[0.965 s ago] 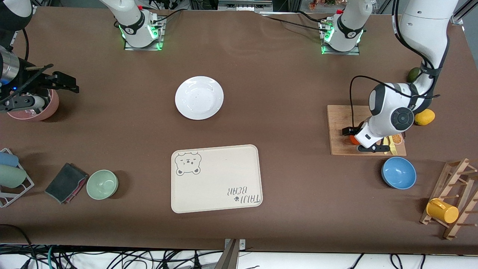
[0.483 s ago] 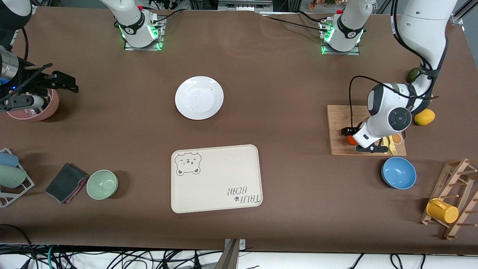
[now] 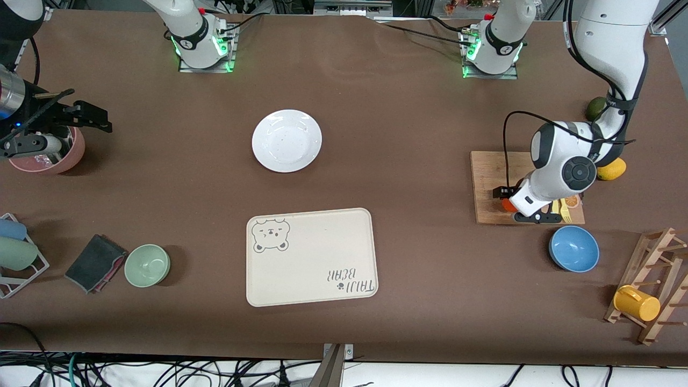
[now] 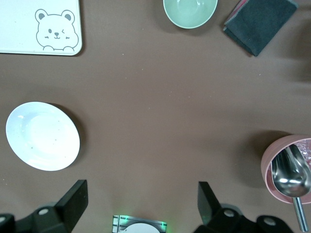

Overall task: Place orange and plate with both arms
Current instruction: 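Carry the orange with the left gripper over the white plate and lower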

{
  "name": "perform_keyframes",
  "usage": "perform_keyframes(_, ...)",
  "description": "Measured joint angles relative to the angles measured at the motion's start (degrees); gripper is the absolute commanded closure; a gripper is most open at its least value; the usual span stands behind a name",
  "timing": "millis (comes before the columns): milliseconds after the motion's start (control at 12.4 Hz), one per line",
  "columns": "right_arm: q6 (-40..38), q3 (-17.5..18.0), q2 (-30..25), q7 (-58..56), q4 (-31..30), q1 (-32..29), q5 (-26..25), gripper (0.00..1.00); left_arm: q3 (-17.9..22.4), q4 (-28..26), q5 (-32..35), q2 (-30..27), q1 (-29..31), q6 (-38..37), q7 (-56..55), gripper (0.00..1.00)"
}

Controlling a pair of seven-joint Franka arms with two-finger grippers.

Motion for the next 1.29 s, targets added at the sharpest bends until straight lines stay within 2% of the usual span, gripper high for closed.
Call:
perform_keyframes(161,0.0,0.0,-0.1,0.0,0.0,0.0,0.0,0.0,-0.4,1.07,0.0,0.0,-0.46,-0.68,-1.08,0.79)
perform_keyframes(322,0.0,0.0,-0.12,0.0,0.0,0.0,0.0,0.0,-2.78,1.23,-0.01,0.01,-0.49,-0.69,-5.46,0.79)
perform_keyframes(483,0.0,0.0,-0.12,0.0,0.0,0.0,0.0,0.0,-8.12,2.09,-0.02,0.0,-0.61,-0.69,-14.21,0.79)
perform_keyframes(724,0.0,0.0,-0.13,0.0,0.0,-0.01,0.0,0.0,-19.3,5.76,-0.02,0.04,-2.13,-0.68,-33.09,0.79)
perform_keyframes(885,-0.01,0.0,-0.14,0.0,0.0,-0.01,0.0,0.0,-22.6,9.49,-0.02,0.63,-7.76,-0.69,-45.62,0.79)
perform_keyframes(1045,-0.02,-0.01,-0.14,0.0,0.0,-0.01,0.0,0.0,-22.84,14.8,-0.04,2.98,-15.82,-0.68,-56.67,0.79)
perform_keyframes(1287,-0.03,-0.01,-0.14,0.0,0.0,0.0,0.0,0.0,-22.76,24.98,-0.04,11.08,-28.01,-0.66,-68.95,0.79)
